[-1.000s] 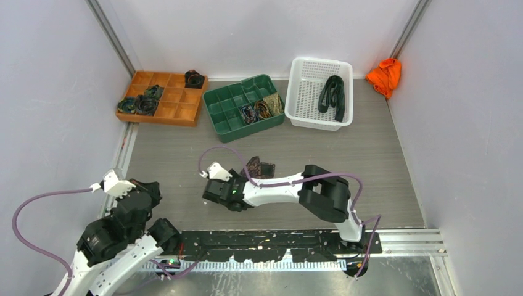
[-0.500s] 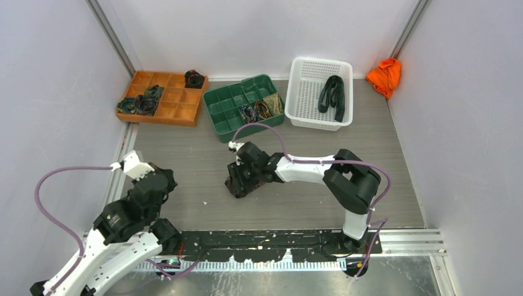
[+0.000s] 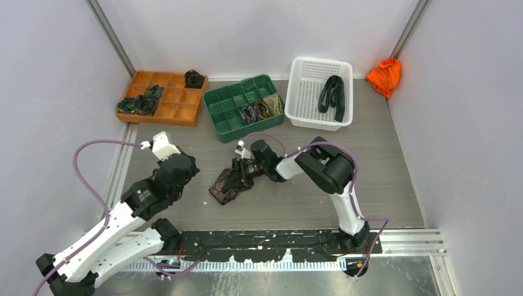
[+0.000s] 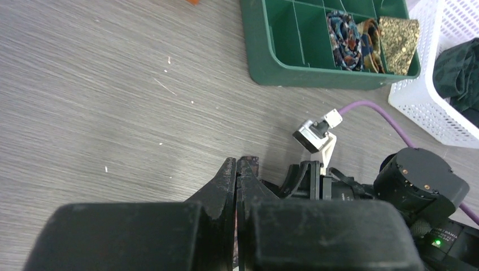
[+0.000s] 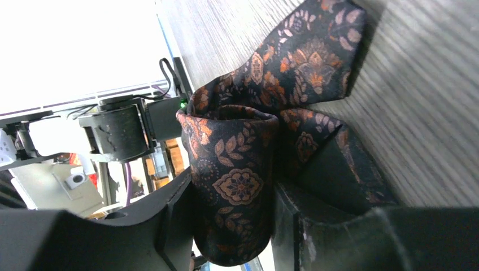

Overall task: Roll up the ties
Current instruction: Roll the tie at the center of the board.

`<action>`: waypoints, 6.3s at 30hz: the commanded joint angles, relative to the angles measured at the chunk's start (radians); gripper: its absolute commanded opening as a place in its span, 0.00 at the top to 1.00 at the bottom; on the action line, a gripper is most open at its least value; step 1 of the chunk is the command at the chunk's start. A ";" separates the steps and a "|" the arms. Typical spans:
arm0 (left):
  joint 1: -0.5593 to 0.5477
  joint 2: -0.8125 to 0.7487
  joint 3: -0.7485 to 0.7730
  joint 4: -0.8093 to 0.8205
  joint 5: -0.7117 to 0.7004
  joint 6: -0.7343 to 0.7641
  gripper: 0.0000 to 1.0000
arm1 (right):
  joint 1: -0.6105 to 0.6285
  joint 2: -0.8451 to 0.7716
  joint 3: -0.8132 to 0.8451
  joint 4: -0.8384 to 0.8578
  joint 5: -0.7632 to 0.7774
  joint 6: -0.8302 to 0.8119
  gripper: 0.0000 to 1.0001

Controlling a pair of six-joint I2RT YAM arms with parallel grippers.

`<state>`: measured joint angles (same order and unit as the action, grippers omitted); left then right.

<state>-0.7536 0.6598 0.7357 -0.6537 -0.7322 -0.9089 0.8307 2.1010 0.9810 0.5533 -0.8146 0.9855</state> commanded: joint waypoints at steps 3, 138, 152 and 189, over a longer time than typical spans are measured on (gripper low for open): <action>-0.003 0.028 -0.038 0.113 0.034 -0.003 1.00 | -0.007 -0.023 0.030 -0.036 -0.022 -0.046 0.40; -0.055 0.350 -0.523 0.411 0.455 -0.419 1.00 | 0.278 -0.212 0.253 -0.840 0.737 -0.372 0.80; -0.093 0.114 -0.467 0.031 0.255 -0.432 1.00 | 0.300 -0.248 0.250 -0.911 0.910 -0.397 0.78; -0.093 0.055 -0.227 0.126 0.430 -0.306 1.00 | 0.051 -0.453 -0.160 -0.398 0.535 -0.210 0.29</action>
<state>-0.8444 0.7513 0.5423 -0.6170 -0.3367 -1.1900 0.8825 1.6230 0.7910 0.0875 -0.2497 0.7506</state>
